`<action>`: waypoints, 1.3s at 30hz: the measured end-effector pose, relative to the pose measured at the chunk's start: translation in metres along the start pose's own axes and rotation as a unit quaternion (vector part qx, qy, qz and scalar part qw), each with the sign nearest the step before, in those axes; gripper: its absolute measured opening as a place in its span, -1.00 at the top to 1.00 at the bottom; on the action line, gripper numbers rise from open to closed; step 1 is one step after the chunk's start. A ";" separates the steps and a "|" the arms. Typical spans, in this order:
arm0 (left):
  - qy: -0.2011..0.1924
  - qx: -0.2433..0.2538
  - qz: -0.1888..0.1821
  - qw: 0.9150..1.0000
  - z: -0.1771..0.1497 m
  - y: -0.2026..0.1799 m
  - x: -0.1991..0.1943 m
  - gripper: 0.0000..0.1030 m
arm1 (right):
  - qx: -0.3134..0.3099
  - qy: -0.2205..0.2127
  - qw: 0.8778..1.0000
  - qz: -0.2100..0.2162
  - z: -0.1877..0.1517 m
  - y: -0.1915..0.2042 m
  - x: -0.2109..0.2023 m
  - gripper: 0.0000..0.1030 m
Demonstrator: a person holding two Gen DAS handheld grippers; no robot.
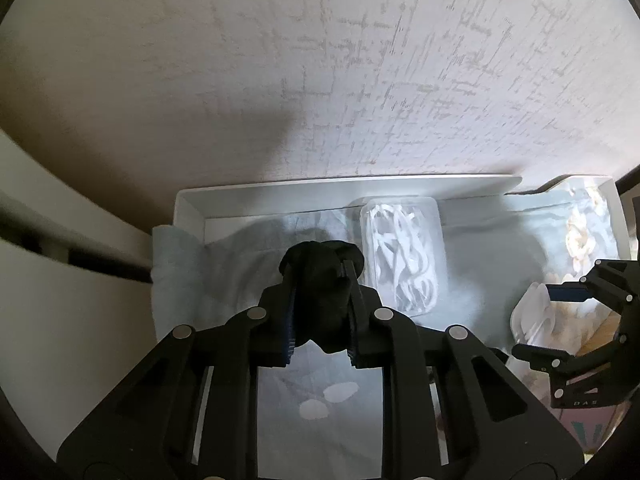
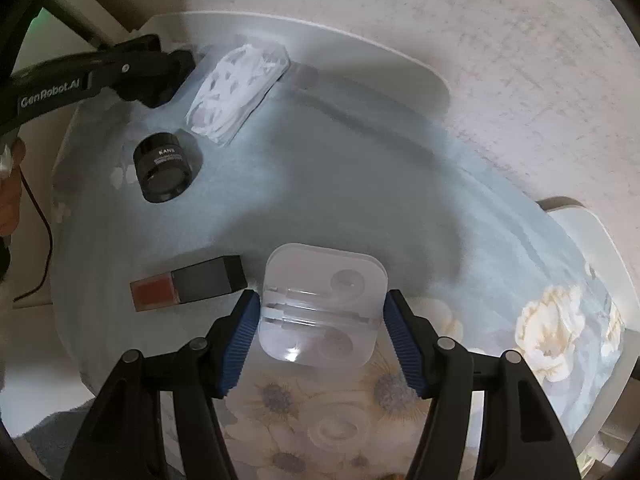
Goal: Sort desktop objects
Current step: 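Carry the scrunchie and earphone case into the cardboard box and release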
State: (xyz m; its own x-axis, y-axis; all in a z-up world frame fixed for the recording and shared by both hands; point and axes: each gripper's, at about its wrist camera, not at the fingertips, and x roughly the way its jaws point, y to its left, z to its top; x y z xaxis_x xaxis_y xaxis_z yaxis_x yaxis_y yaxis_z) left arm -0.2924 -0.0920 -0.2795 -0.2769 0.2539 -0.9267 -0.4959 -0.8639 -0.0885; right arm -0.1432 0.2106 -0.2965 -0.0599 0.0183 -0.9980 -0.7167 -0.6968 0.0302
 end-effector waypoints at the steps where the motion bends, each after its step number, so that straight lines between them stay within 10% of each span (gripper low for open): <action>1: -0.002 -0.003 -0.001 1.000 -0.001 0.000 -0.004 0.68 | 0.001 -0.001 1.000 0.000 0.000 0.000 -0.003 -0.16; 24: -0.062 0.073 0.002 0.995 -0.014 -0.063 -0.130 0.68 | 0.013 -0.066 0.998 0.008 -0.058 -0.017 -0.105 -0.16; 39: -0.094 0.244 -0.080 0.962 -0.034 -0.260 -0.216 0.68 | 0.080 -0.104 0.991 -0.025 -0.189 -0.084 -0.165 -0.16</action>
State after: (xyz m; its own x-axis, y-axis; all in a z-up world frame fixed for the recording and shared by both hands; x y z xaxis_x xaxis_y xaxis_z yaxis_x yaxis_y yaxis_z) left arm -0.0756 0.0630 -0.0686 -0.2860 0.4801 -0.8293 -0.8589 -0.5121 -0.0003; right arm 0.0579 0.1303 -0.1445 -0.1508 0.2094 -0.9661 -0.8222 -0.5692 0.0050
